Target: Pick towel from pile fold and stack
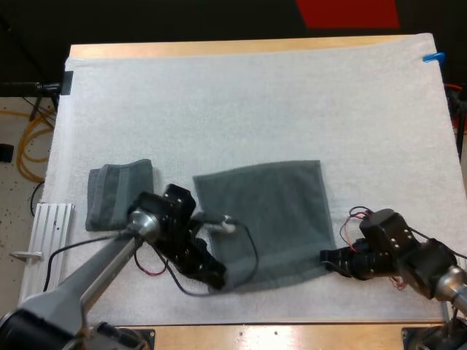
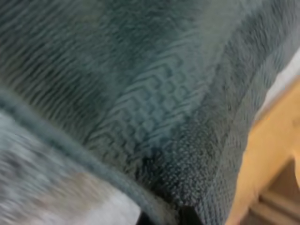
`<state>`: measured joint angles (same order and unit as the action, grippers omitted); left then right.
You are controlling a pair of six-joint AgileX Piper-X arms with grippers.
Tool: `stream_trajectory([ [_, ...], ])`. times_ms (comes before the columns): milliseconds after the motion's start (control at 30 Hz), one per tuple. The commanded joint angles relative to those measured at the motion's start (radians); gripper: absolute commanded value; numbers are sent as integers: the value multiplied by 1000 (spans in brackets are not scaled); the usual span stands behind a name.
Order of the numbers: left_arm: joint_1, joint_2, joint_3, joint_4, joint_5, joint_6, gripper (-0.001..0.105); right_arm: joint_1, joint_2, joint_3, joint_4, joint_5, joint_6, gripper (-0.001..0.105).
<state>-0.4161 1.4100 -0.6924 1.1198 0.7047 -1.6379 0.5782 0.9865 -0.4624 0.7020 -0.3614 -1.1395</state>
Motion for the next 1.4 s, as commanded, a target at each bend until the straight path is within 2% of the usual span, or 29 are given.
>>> stream_trajectory([
  [0, -20, -21, 1, 27, -24, -8, 0, -4, -20, -15, 44, -6, -7, 0],
  [67, -28, -32, 1, 11, -81, -30, 0, -4, -37, -28, 67, -14, 6, 0],
  [100, -23, -32, 1, -6, -82, -36, 0, -4, -38, -32, 63, -16, 14, 0],
  [200, 21, -26, 1, -89, -27, -80, 0, -4, -28, -39, 3, -25, 74, 0],
  [300, 94, -8, 1, -192, 70, -131, 0, -4, 9, -38, -119, -46, 186, 0],
  [533, 231, 77, 1, -402, 172, -258, 0, -70, 201, -38, -527, -55, 458, 0],
  [667, 289, 105, 1, -525, 201, -336, 0, -142, 304, -38, -685, -103, 531, 0],
  [833, 336, 107, 1, -668, 200, -416, 0, -195, 408, -65, -772, -151, 537, 0],
  [967, 346, 107, 1, -731, 188, -438, 0, -203, 466, -99, -808, -148, 534, 0],
  [1167, 346, 107, 1, -737, 66, -438, 0, -203, 492, -114, -855, -76, 534, 0],
  [1367, 346, 107, 1, -737, 4, -436, 0, -203, 492, -114, -855, -37, 531, 0],
])
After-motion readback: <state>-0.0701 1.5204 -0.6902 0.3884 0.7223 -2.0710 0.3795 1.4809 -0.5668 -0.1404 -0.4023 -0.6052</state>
